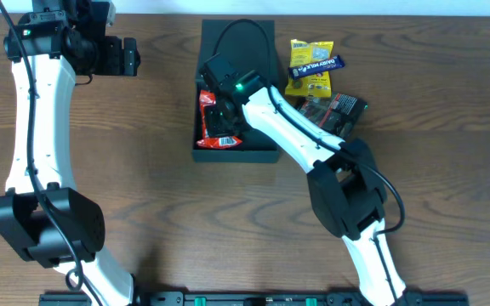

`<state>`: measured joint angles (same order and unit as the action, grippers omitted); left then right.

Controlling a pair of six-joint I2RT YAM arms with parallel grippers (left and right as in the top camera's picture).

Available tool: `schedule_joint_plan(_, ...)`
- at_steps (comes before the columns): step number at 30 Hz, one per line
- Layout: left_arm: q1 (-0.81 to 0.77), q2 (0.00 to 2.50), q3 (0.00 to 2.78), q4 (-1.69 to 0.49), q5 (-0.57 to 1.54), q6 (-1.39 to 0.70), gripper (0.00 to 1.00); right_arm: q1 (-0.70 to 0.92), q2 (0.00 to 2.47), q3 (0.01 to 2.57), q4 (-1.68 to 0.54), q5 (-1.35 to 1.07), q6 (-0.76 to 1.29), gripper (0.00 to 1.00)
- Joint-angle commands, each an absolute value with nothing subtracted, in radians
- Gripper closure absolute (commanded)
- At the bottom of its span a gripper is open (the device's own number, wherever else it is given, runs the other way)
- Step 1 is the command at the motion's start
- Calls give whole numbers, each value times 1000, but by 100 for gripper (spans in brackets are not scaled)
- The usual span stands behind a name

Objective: Pack container
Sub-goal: 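Push the red chip bag down into the box with the right gripper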

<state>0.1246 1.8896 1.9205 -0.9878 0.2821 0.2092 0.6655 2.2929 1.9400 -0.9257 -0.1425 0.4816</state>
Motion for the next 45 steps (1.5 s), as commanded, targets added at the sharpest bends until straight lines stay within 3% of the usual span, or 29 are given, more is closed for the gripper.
schedule_joint_plan(1,133,1896,1920,-990,285,201,5,678,2306,1942,-926,-167,455,99)
schedule_joint_plan(9,133,1896,1920,-989,284,202,4,688,2331,1942,-927,-207,450,99)
schedule_joint_plan(10,133,1896,1920,-989,284,202,5,689,2331,1942,-926,-210,442,92)
schedule_joint_plan(11,133,1896,1920,-989,284,202,5,689,2331,1942,-923,-210,428,79)
schedule_joint_plan(14,133,1896,1920,-989,284,202,5,683,2325,1969,-929,-210,389,53)
schedule_joint_plan(20,133,1896,1920,-990,285,202,5,658,2298,2093,-991,-188,323,24)
schedule_joint_plan(21,133,1896,1920,-990,285,202,5,653,2294,2116,-1010,-184,316,23)
schedule_joint_plan(23,133,1896,1920,-990,285,202,5,640,2294,2170,-1060,-183,313,28)
schedule_joint_plan(27,133,1896,1920,-989,285,202,5,629,2295,2188,-1117,-183,305,96)
schedule_joint_plan(45,133,1896,1920,-989,285,202,5,649,2325,1872,-890,-204,253,99)
